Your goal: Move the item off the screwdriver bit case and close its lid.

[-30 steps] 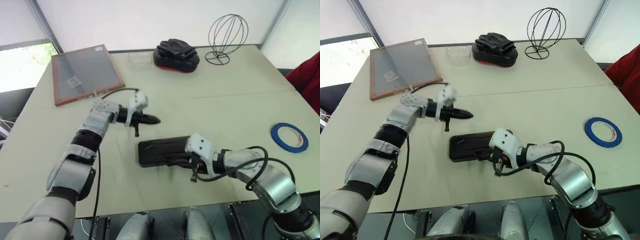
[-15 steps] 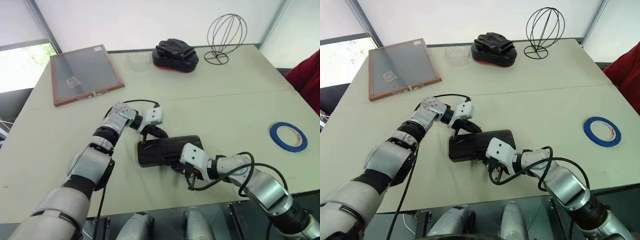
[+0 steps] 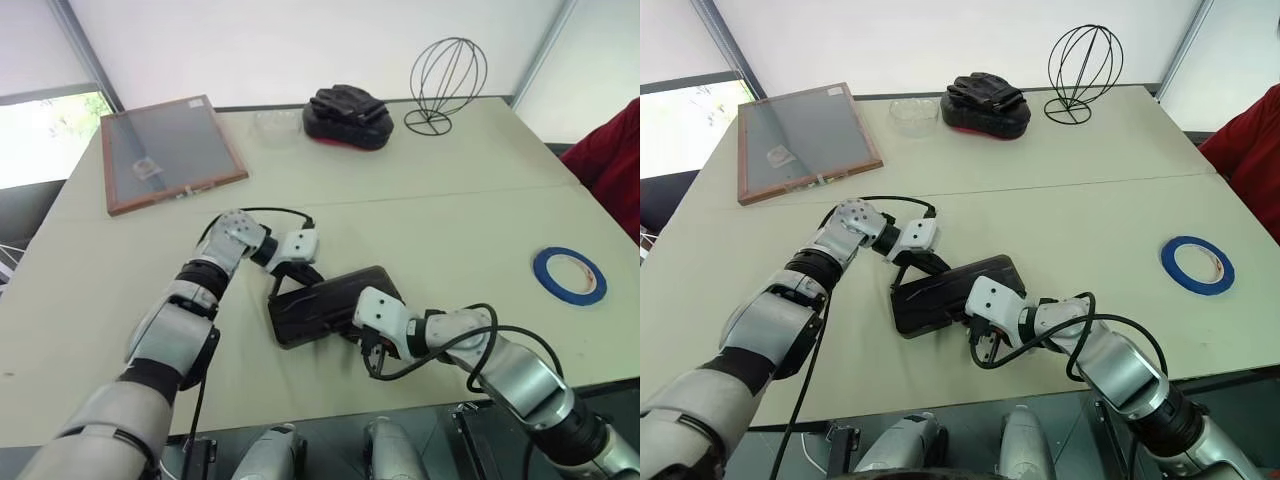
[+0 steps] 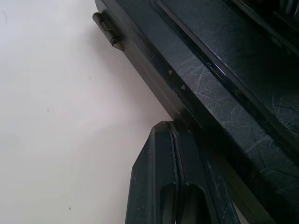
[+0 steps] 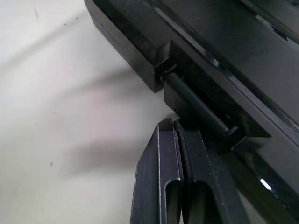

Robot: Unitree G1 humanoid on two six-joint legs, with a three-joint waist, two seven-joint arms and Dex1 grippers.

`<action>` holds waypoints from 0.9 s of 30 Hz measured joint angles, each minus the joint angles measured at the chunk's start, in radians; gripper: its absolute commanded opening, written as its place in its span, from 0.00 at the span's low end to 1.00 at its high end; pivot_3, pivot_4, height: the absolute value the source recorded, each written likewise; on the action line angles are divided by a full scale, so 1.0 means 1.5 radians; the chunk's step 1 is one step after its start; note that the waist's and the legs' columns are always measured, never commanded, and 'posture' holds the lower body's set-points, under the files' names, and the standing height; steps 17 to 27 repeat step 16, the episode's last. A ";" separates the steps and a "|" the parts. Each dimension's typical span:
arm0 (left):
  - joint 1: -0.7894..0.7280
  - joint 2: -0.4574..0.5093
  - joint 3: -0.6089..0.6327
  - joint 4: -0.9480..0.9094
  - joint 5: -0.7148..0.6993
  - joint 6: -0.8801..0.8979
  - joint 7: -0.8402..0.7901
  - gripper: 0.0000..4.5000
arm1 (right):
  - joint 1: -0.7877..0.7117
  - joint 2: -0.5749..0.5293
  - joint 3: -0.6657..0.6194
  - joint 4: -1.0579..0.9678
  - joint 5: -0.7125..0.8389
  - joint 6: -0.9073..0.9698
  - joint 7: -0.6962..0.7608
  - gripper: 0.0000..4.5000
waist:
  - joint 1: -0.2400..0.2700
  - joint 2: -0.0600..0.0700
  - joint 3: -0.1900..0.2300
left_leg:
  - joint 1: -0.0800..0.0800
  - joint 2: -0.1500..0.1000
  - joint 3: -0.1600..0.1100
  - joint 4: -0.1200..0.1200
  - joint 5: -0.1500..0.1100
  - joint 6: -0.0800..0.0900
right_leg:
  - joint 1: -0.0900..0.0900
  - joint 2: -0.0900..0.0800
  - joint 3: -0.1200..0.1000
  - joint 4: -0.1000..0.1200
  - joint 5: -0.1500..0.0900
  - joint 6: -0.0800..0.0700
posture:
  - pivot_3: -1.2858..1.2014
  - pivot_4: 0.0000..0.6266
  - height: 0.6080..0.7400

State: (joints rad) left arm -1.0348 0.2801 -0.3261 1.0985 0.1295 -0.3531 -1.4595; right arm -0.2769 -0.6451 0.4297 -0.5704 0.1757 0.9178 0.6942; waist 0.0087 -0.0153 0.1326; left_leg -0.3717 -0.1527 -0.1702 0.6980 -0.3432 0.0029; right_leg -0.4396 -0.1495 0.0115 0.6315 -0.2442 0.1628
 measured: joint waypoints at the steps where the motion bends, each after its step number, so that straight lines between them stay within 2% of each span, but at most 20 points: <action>1: 0.000 -0.004 0.002 0.001 0.002 -0.004 0.011 0.00 | 0.000 0.002 -0.002 -0.008 0.000 0.012 -0.003 0.01 | 0.001 0.000 -0.001 | 0.000 0.000 0.000 0.000 0.000 0.000 | 0.000 0.000 0.000 0.000 0.000 0.000 | 0.52 0.24 1.00; 4: -0.013 -0.032 0.013 0.021 0.007 -0.033 0.077 0.00 | 0.016 -0.010 -0.027 -0.039 0.009 0.053 -0.010 0.01 | 0.013 0.001 -0.002 | 0.000 -0.001 -0.001 0.001 0.000 0.000 | 0.002 -0.001 0.000 0.000 0.000 0.000 | 0.52 0.24 1.00; 7: -0.032 -0.036 0.031 0.058 0.009 -0.039 0.171 0.00 | 0.089 -0.075 -0.095 -0.132 0.048 0.065 0.018 0.01 | 0.023 0.001 -0.002 | -0.001 -0.003 -0.002 0.002 0.000 0.000 | 0.002 -0.001 0.001 -0.001 0.000 0.000 | 0.52 0.24 1.00; 9: -0.043 0.004 0.080 0.092 -0.009 0.002 0.225 0.00 | 0.175 -0.103 -0.206 -0.215 0.110 0.095 0.055 0.01 | 0.018 -0.001 0.000 | -0.003 -0.002 -0.001 0.001 0.000 0.000 | -0.002 -0.001 0.001 0.000 0.000 0.000 | 0.52 0.24 1.00; 11: -0.057 0.048 0.134 0.100 -0.043 0.046 0.241 0.00 | 0.214 -0.101 -0.326 -0.268 0.166 0.133 0.080 0.01 | 0.009 -0.002 0.001 | -0.003 0.000 -0.001 0.001 0.000 0.000 | -0.003 0.000 0.001 0.000 0.000 0.000 | 0.52 0.24 1.00; 13: -0.062 0.093 0.183 0.087 -0.081 0.086 0.230 0.00 | 0.215 -0.107 -0.447 -0.285 0.204 0.152 0.096 0.01 | 0.003 -0.002 0.001 | -0.002 -0.001 -0.001 0.000 0.000 0.000 | -0.002 0.000 0.000 0.000 0.000 0.000 | 0.52 0.24 1.00; 15: -0.054 0.122 0.216 0.058 -0.110 0.125 0.215 0.00 | 0.208 -0.114 -0.519 -0.269 0.217 0.155 0.100 0.01 | 0.003 -0.001 0.001 | -0.002 -0.001 -0.001 0.000 0.000 0.001 | -0.001 0.000 0.000 0.000 0.000 0.000 | 0.52 0.24 1.00; 16: -0.019 0.142 0.242 -0.006 -0.140 0.175 0.206 0.00 | 0.185 -0.108 -0.544 -0.231 0.219 0.139 0.089 0.01 | 0.001 -0.001 0.001 | -0.001 -0.001 -0.001 0.000 0.000 0.001 | -0.001 -0.001 0.000 0.000 0.000 0.000 | 0.52 0.24 1.00; 27: -0.019 0.142 0.242 -0.006 -0.140 0.175 0.206 0.00 | 0.185 -0.108 -0.544 -0.231 0.219 0.139 0.089 0.01 | 0.001 -0.001 0.001 | -0.001 -0.001 -0.001 0.000 0.000 0.001 | -0.001 -0.001 0.000 0.000 0.000 0.000 | 0.52 0.24 1.00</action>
